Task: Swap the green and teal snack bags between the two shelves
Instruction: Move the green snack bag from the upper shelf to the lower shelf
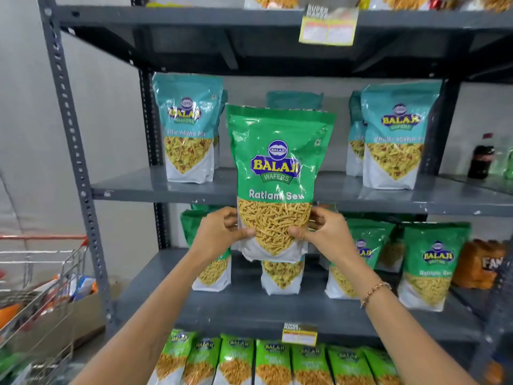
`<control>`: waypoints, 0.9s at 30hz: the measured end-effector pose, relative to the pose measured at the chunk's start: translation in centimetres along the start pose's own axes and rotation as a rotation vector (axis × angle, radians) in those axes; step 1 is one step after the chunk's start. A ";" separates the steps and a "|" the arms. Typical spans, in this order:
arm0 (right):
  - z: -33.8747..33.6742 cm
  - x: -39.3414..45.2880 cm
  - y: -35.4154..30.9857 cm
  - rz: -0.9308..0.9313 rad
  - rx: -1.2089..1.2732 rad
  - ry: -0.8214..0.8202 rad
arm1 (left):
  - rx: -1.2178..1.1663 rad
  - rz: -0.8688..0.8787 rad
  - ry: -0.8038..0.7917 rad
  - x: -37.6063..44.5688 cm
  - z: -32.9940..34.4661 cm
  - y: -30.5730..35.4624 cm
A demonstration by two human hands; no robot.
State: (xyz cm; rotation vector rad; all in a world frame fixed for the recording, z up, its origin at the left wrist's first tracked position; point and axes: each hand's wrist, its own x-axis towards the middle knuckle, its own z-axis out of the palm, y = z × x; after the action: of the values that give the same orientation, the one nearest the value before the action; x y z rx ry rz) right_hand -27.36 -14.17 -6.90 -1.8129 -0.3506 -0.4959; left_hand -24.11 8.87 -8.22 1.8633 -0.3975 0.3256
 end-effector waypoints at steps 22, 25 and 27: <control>14.1 -1.3 21.5 0.432 -0.035 -0.163 | 0.510 -0.468 -0.171 0.0 0.9 -21.1; 15.2 0.5 23.1 0.437 -0.026 -0.169 | 0.519 -0.486 -0.145 1.7 0.8 -22.4; 15.6 1.4 24.3 0.435 -0.025 -0.173 | 0.499 -0.501 -0.129 2.6 0.8 -23.4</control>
State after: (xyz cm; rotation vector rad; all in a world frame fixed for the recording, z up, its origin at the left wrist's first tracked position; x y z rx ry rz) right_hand -12.10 -6.28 -30.18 -1.8921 -0.0593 -0.0399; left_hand -11.78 14.75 -27.45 2.4000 0.0875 -0.0472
